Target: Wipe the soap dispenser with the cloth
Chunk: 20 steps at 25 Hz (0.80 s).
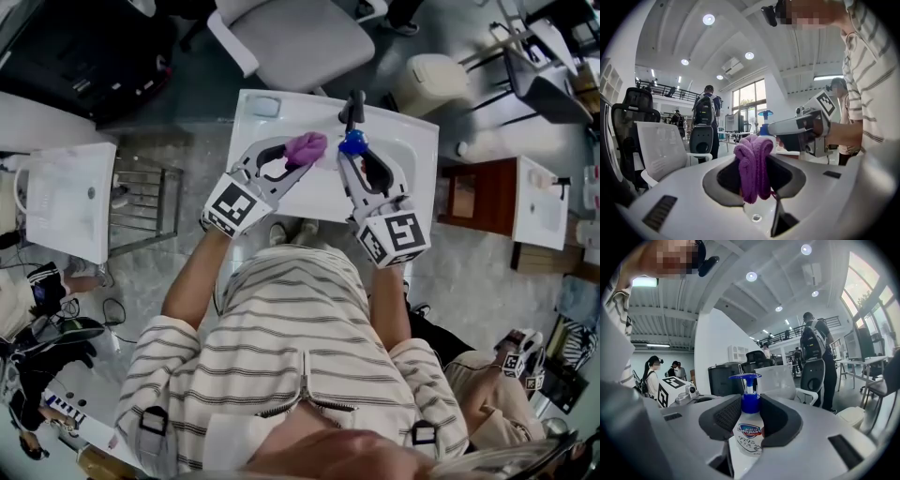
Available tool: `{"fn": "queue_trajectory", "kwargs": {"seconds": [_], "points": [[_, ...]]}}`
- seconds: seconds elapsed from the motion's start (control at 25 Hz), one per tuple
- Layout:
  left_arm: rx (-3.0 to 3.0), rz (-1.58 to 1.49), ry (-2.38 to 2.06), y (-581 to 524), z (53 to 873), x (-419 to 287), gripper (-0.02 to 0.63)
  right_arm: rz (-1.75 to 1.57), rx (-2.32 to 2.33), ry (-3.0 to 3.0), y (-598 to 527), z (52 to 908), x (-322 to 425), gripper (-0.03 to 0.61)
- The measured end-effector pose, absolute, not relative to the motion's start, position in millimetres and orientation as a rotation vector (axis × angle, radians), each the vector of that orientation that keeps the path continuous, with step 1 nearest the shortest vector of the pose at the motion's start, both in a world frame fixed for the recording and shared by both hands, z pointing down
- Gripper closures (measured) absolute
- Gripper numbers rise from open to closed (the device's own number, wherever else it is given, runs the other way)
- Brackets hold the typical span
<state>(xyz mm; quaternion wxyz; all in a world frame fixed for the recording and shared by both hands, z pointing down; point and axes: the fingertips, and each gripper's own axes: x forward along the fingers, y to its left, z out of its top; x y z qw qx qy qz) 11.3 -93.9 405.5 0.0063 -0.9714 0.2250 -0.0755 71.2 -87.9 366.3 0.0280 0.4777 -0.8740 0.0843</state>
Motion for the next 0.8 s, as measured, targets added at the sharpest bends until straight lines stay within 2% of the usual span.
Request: {"fn": "queue_trajectory", "kwargs": {"seconds": [0.8], "points": [[-3.058,-0.266,0.152,-87,406,23,0.485,0.249,1.209,-2.866,-59,352,47,0.445]]}}
